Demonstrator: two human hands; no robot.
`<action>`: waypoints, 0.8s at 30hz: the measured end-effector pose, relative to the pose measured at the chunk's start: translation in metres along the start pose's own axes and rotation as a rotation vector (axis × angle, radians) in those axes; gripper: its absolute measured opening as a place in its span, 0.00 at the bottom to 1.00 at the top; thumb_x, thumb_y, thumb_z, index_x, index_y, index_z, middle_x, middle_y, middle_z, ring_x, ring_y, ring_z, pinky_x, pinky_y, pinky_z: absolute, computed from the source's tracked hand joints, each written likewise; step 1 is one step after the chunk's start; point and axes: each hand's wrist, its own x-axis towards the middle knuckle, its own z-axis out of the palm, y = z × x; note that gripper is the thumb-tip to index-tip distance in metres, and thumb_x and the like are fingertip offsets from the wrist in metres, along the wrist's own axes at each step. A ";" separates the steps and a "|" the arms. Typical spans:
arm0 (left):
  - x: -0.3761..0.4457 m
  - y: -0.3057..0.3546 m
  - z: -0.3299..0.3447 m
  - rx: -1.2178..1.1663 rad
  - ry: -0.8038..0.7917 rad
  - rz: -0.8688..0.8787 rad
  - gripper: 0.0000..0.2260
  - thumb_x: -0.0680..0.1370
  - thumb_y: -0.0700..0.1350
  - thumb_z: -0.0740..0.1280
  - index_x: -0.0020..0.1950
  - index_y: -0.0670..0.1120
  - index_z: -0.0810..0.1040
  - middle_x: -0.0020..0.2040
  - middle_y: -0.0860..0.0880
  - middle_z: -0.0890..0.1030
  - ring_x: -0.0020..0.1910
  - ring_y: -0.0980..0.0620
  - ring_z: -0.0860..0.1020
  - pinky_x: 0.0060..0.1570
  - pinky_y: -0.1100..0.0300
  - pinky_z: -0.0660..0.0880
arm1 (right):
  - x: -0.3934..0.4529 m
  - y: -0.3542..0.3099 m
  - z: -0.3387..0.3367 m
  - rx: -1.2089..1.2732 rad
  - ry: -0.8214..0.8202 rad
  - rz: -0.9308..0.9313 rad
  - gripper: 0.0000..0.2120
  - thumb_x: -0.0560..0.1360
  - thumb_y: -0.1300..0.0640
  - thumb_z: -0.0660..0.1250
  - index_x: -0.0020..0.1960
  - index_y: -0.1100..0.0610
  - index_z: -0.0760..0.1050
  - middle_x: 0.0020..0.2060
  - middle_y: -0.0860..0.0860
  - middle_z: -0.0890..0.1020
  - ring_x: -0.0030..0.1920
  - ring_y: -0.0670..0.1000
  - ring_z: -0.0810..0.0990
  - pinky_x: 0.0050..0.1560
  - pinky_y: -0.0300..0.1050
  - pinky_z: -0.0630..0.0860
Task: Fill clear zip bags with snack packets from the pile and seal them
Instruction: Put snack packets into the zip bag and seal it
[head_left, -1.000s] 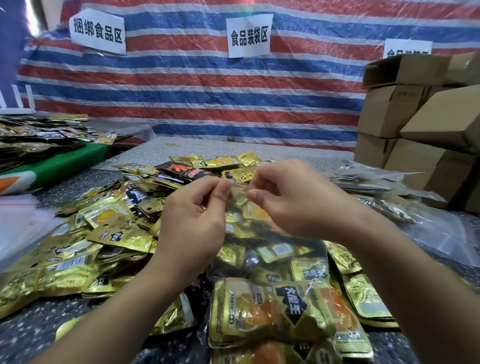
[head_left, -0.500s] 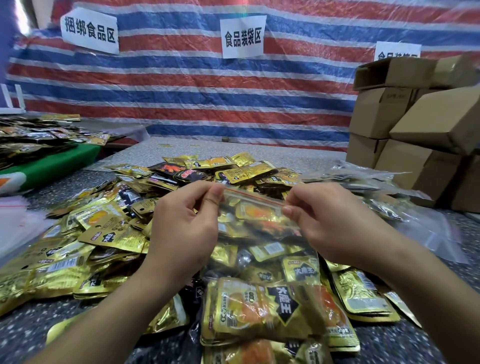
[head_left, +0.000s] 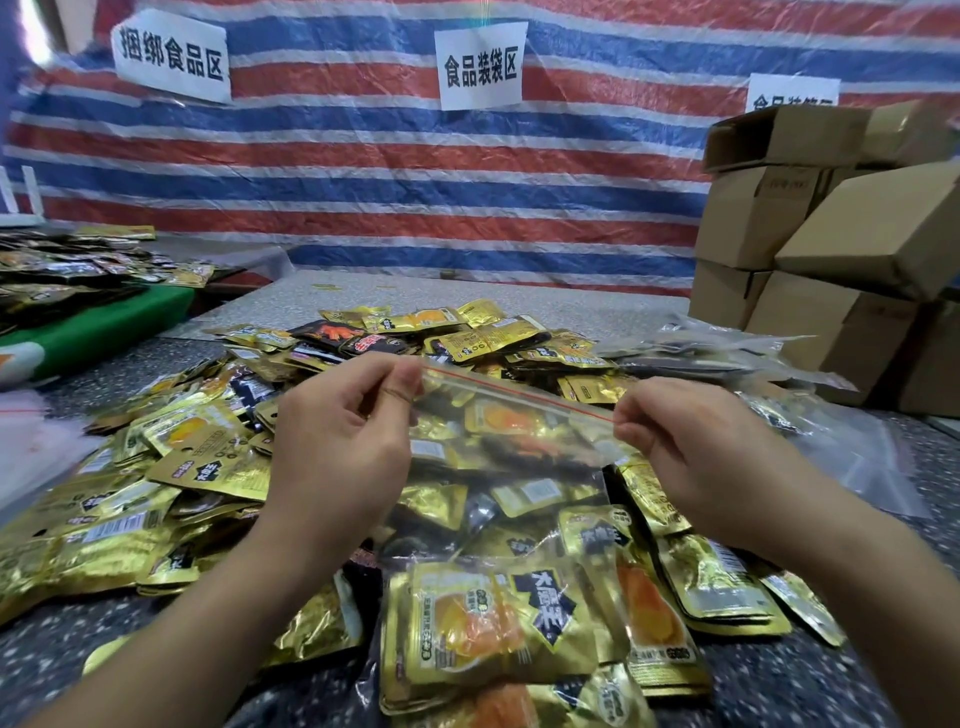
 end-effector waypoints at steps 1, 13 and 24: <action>0.000 0.000 0.000 -0.003 -0.001 0.007 0.12 0.80 0.53 0.63 0.38 0.58 0.78 0.33 0.49 0.79 0.29 0.47 0.74 0.28 0.49 0.69 | -0.001 0.001 0.001 0.002 0.007 -0.014 0.11 0.79 0.59 0.64 0.41 0.47 0.68 0.36 0.40 0.73 0.40 0.41 0.72 0.38 0.39 0.64; -0.004 0.000 0.005 -0.073 -0.028 -0.043 0.14 0.80 0.55 0.60 0.39 0.52 0.78 0.29 0.43 0.74 0.28 0.39 0.71 0.24 0.45 0.66 | 0.000 -0.005 0.002 0.052 0.182 -0.091 0.06 0.76 0.61 0.58 0.41 0.58 0.72 0.34 0.46 0.72 0.36 0.51 0.71 0.36 0.47 0.69; -0.005 0.000 0.008 -0.225 -0.073 -0.128 0.13 0.79 0.53 0.59 0.41 0.48 0.77 0.28 0.50 0.75 0.24 0.55 0.72 0.24 0.63 0.68 | -0.002 -0.008 0.012 0.147 0.197 -0.056 0.05 0.78 0.49 0.63 0.46 0.48 0.76 0.37 0.41 0.76 0.40 0.43 0.75 0.38 0.41 0.72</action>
